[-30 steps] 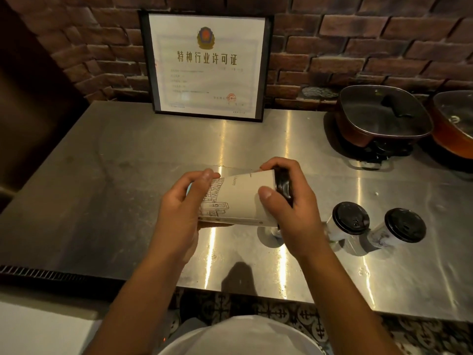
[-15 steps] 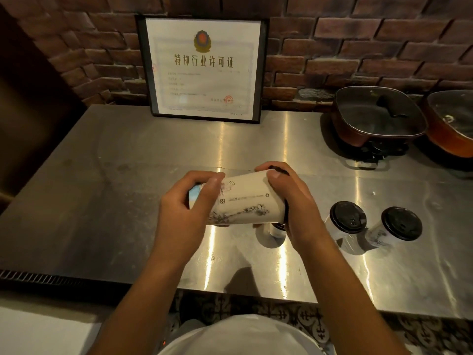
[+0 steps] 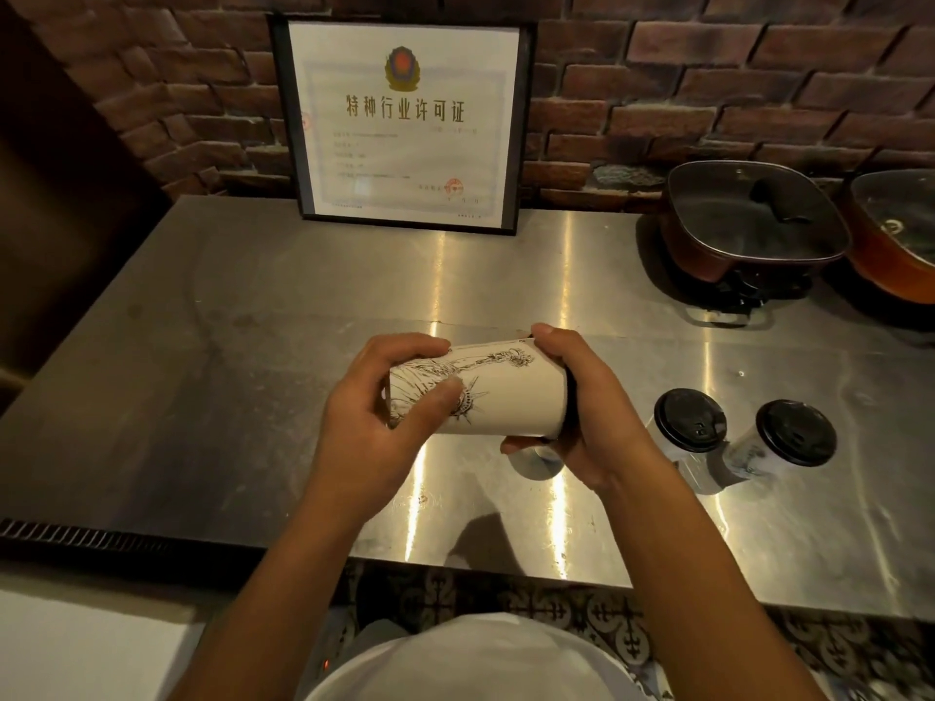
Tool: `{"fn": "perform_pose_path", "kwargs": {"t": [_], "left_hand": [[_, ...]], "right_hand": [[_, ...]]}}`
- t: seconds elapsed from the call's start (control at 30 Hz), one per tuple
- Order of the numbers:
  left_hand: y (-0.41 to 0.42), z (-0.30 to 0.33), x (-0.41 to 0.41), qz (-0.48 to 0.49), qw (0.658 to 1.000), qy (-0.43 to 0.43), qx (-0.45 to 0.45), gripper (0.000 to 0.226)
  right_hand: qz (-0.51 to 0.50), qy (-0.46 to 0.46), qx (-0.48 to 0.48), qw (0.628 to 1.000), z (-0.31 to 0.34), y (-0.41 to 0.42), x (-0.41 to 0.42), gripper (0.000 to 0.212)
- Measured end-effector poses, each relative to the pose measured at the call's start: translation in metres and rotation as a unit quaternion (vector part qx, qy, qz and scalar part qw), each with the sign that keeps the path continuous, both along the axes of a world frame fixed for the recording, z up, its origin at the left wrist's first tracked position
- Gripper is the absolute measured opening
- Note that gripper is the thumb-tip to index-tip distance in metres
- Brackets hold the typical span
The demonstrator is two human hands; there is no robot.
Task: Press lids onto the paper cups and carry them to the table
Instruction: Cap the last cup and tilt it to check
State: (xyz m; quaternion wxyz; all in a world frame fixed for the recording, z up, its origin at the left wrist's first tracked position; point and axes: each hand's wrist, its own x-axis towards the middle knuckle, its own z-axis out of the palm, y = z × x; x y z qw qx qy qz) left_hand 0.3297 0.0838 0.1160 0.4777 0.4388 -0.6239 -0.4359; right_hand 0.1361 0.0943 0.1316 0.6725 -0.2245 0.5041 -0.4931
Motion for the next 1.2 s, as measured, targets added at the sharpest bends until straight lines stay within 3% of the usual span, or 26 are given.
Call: {"fn": "perform_pose_path", "kwargs": {"t": [0.07,0.17,0.27,0.37,0.5,0.6,0.67,0.73,0.83,0.9,1.03,1.13,1.2], "left_hand": [[-0.002,0.000,-0.004,0.052,0.995,0.063,0.056,0.009],[-0.008,0.003,-0.006,0.092,0.964,0.163,0.187,0.019],[-0.012,0.003,-0.002,0.068,0.943,0.166,0.279,0.025],[-0.012,0.000,0.001,0.056,0.941,0.155,0.294,0.028],[-0.003,-0.003,0.001,0.028,0.992,0.043,0.113,0.029],[0.002,-0.003,-0.003,0.038,0.998,0.015,0.054,0.029],[-0.002,-0.002,-0.005,0.080,0.994,0.033,0.072,0.026],[-0.008,0.000,-0.006,0.106,0.978,0.105,0.147,0.023],[-0.011,-0.005,-0.002,0.098,0.948,0.175,0.247,0.027],[-0.011,-0.010,0.002,0.104,0.940,0.186,0.267,0.030],[-0.011,-0.020,0.009,0.128,0.914,0.229,0.310,0.029],[-0.010,-0.027,0.012,0.136,0.925,0.182,0.306,0.029],[-0.010,-0.033,0.017,0.150,0.954,0.056,0.252,0.020]], "right_hand": [[-0.015,0.044,-0.054,0.997,-0.008,0.001,0.004,0.042],[-0.025,0.195,-0.214,0.957,-0.023,0.006,0.011,0.050],[-0.003,0.294,-0.302,0.907,-0.031,0.010,0.011,0.048],[0.020,0.292,-0.280,0.914,-0.031,0.009,0.010,0.050],[0.000,0.079,-0.074,0.994,-0.015,0.002,0.005,0.038],[-0.001,0.002,0.015,1.000,-0.009,-0.001,0.001,0.031],[-0.006,0.034,-0.015,0.999,-0.011,-0.003,0.006,0.034],[-0.024,0.114,-0.115,0.986,-0.018,-0.002,0.013,0.038],[-0.003,0.265,-0.250,0.931,-0.031,0.003,0.018,0.049],[0.039,0.276,-0.258,0.925,-0.035,0.003,0.017,0.057],[0.108,0.210,-0.224,0.946,-0.037,0.000,0.009,0.072],[0.115,0.196,-0.207,0.952,-0.042,-0.001,0.007,0.074],[0.110,0.231,-0.199,0.946,-0.045,-0.003,0.006,0.073]]}}
